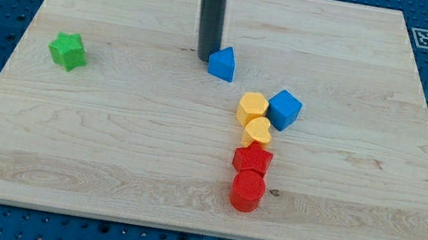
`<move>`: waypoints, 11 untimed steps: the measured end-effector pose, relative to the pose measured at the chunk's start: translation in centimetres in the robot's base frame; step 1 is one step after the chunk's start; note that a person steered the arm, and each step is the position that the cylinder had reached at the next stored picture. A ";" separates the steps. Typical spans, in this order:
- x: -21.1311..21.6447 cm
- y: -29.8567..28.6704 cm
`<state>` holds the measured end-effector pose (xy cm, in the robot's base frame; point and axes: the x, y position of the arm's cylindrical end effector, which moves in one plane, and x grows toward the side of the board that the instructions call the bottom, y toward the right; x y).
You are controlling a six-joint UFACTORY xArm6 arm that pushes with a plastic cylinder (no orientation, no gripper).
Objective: Move the blue triangle diagonally top right to the blue cube
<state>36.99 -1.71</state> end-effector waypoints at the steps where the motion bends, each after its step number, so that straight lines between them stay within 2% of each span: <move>1: 0.0 2.3; 3: 0.7 -1.4; 4: 3.0 -0.9; 8: 2.6 6.9; 9: -0.3 7.3; 11: -1.4 12.5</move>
